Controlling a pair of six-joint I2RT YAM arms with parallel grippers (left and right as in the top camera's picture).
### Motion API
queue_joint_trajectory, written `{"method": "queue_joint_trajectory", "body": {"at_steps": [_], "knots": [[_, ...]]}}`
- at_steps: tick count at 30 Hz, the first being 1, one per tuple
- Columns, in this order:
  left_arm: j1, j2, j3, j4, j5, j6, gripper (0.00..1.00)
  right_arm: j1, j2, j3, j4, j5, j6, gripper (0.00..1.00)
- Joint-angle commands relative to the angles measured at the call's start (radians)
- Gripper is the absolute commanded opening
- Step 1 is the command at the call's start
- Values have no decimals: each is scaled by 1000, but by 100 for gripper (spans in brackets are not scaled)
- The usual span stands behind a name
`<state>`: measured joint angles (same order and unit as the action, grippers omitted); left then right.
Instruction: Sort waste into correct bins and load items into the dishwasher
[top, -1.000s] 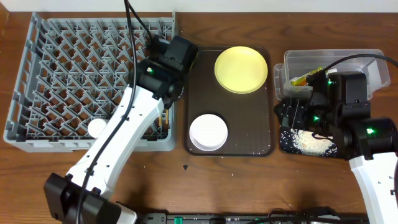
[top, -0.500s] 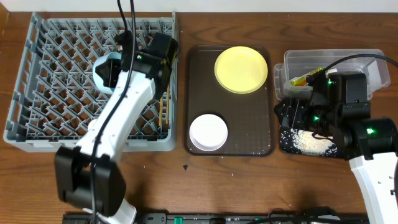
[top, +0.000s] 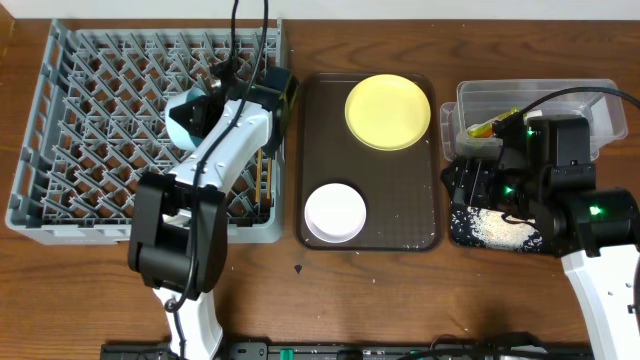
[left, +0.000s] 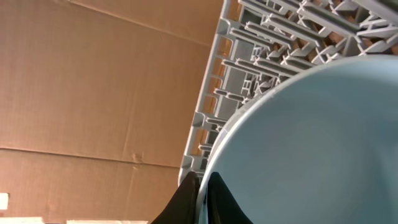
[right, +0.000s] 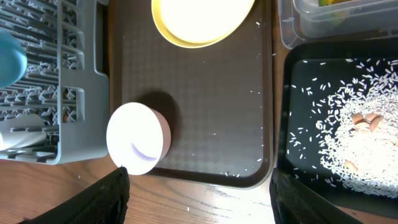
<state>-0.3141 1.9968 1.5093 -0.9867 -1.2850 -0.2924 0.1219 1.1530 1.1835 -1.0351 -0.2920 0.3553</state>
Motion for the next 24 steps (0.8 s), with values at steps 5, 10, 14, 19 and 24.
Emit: {"method": "queue_joint_trajectory", "body": {"at_steps": [5,10,14,19,24], "knots": [[-67,31,-14,1,13,-20,8,-3,1,5,2,3,-12,70],[-103,31,-14,-7,13,-20,29,-3,1,5,2,3,-12,70],[-135,21,-13,-21,31,-20,53,-3,1,5,2,3,-12,69],[-195,-55,-11,-30,225,-20,60,-3,1,5,2,3,-12,69],[-227,-206,-5,-28,573,-20,61,-5,1,5,6,43,-13,71]]}}
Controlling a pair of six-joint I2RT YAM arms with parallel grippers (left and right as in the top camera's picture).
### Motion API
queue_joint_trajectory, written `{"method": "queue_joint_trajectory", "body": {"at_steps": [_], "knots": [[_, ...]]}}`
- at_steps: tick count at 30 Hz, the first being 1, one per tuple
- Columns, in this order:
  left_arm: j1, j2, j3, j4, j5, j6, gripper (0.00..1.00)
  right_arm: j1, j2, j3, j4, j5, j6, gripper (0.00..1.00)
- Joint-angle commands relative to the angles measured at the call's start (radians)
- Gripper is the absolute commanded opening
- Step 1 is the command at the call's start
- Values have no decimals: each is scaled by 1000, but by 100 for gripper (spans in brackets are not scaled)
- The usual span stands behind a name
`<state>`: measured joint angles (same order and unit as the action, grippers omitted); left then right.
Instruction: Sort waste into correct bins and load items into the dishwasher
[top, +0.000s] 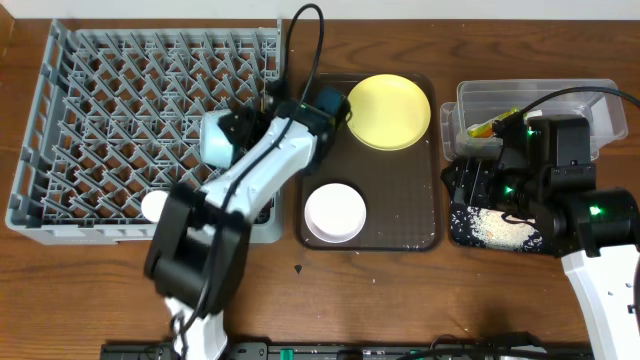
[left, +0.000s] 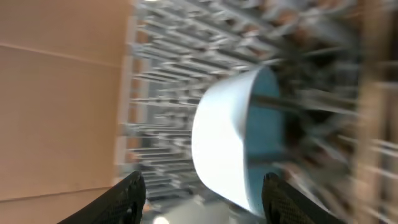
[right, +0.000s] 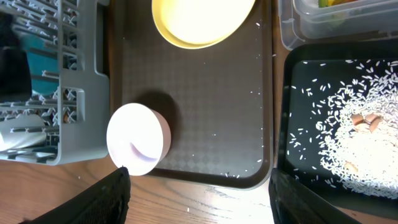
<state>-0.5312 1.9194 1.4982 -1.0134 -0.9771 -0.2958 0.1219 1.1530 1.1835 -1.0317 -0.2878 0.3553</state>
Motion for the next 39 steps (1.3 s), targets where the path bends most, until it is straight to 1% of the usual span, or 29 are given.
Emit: {"method": "queue_joint_trajectory", "body": {"at_steps": [1,3,5,8,11,13,14,17,21,29,31,34,36,38,39], "knots": [[-12,-165,6,2,355,-17,61,-9,1,5,3,84,-12,72],[-11,-231,6,9,534,-16,61,-32,1,5,4,186,-11,77],[-11,-280,6,9,673,-16,61,-64,1,5,8,235,-11,82],[-11,-312,6,-10,847,-16,61,-108,1,5,10,222,-11,86],[-13,-304,-14,-21,1025,-17,59,-117,1,5,0,212,-11,90],[-21,-290,-48,-7,1128,-16,58,-117,1,5,-12,212,-11,91],[-28,-284,-71,7,1152,-16,57,-117,1,5,-18,212,-10,92],[-42,-268,-153,68,1117,-17,57,-117,1,5,-22,212,35,92],[-34,-266,-220,126,1035,-16,57,-117,1,5,-20,211,42,94],[-61,-258,-351,233,1027,-13,57,-117,1,5,-24,211,41,94],[-64,-246,-386,256,986,-24,56,-116,1,5,-24,209,41,94],[-63,-220,-413,269,900,-71,53,-116,1,5,-24,204,42,94],[-64,-198,-414,280,906,-73,52,-116,1,5,-24,201,41,94],[-67,-183,-414,303,968,-72,47,-116,1,5,-24,201,41,94],[-71,-178,-414,317,1007,-72,42,-116,1,5,-24,201,41,94]]}}
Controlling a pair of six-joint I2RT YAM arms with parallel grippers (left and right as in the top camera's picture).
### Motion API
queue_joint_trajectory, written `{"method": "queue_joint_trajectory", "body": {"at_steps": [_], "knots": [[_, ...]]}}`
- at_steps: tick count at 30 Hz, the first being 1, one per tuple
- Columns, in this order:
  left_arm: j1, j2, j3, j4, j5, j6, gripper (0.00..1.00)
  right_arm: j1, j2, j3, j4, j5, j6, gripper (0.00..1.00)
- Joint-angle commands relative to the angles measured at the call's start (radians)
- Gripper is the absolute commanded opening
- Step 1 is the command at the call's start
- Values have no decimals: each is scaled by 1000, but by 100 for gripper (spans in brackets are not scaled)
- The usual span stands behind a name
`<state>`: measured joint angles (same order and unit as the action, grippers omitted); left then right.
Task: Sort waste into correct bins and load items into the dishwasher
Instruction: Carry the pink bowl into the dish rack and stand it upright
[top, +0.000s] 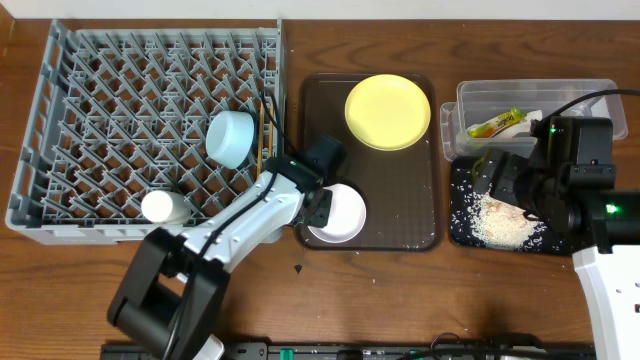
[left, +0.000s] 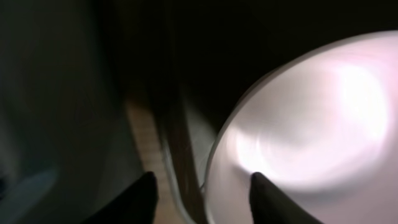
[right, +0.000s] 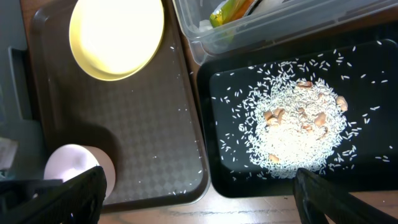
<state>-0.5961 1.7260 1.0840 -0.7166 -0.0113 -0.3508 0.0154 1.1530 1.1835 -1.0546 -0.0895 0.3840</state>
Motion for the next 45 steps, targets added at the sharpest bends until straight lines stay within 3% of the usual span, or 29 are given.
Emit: {"method": "queue_joint_trajectory", "body": {"at_steps": [1,4,11,13,15,23,28,35,38,45], "knots": [[-10,20,0,37,85,-18,38,-10,1,5,-1,2,13,94],[-28,32,0,89,177,-18,29,-10,1,5,-1,2,13,94],[-55,101,0,163,183,5,25,-10,1,5,-1,2,13,94],[-55,133,0,174,184,5,20,-10,1,5,-1,2,13,94],[-55,151,0,176,184,5,8,-10,1,5,-1,2,13,94],[-32,21,109,72,142,6,8,-10,1,5,-1,2,13,94],[34,-151,211,-85,-132,58,8,-10,1,5,-1,2,12,94],[169,-310,222,-145,-832,237,8,-10,1,5,0,2,12,94],[242,-306,221,-121,-1035,282,8,-10,1,5,1,3,12,94],[427,-224,220,13,-1101,453,7,-10,1,5,4,3,12,94]]}}
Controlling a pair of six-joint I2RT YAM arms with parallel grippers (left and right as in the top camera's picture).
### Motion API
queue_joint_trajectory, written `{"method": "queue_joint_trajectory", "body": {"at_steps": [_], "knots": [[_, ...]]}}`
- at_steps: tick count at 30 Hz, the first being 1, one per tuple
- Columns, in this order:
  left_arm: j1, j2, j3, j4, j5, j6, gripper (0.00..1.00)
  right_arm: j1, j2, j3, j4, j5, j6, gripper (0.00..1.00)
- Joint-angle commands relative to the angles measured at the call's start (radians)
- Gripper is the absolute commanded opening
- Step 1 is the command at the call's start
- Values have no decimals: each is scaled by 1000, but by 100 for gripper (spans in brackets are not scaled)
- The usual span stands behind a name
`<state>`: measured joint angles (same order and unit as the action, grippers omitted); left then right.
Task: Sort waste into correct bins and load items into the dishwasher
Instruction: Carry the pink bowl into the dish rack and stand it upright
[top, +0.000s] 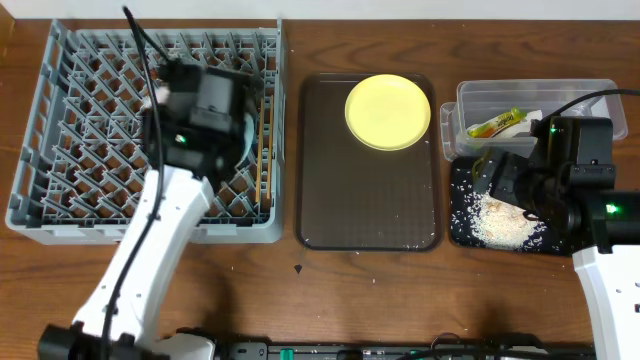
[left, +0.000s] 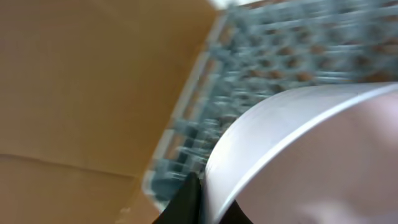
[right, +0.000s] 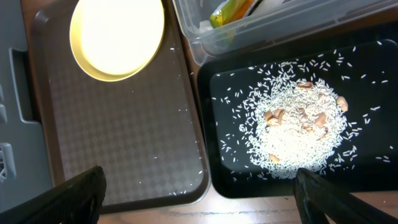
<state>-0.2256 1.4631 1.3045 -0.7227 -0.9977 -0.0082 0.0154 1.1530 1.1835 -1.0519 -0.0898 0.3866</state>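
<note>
My left gripper is shut on the rim of a white bowl, which fills the lower right of the left wrist view. In the overhead view this gripper hangs over the upper middle of the grey dish rack, with a pale edge of the bowl showing at its left. A light blue bowl in the rack is mostly hidden by the arm. A yellow plate lies on the brown tray. My right gripper stands open and holds nothing.
A black bin with rice and nut scraps sits right of the tray. Behind it stands a clear bin holding wrappers. Rice grains are scattered over the tray. Chopsticks lie along the rack's right side.
The white bowl has left the tray. My left gripper, then open at its rim on the tray, is now shut on it over the rack. The right arm is unchanged.
My left gripper first held the blue bowl in the rack, then stood open beside it with the bowl left there. Then it was open at the white bowl on the tray, and the right gripper had moved over the black bin. Now the white bowl hangs over the rack.
</note>
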Motion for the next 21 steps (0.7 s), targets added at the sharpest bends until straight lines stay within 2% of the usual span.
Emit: {"method": "queue_joint_trajectory", "body": {"at_steps": [1,9,12,17,21], "knots": [[80,56,-1,29,-114,111,8,-10,1,5,1,3,10,94],[195,214,-3,150,-200,109,7,-10,1,5,4,3,10,95],[203,270,-3,151,-203,109,8,-10,1,5,8,3,10,95],[203,351,-5,203,-315,109,7,-10,1,5,13,3,10,96],[201,384,-5,209,-320,108,8,-10,1,5,13,3,10,96]]}}
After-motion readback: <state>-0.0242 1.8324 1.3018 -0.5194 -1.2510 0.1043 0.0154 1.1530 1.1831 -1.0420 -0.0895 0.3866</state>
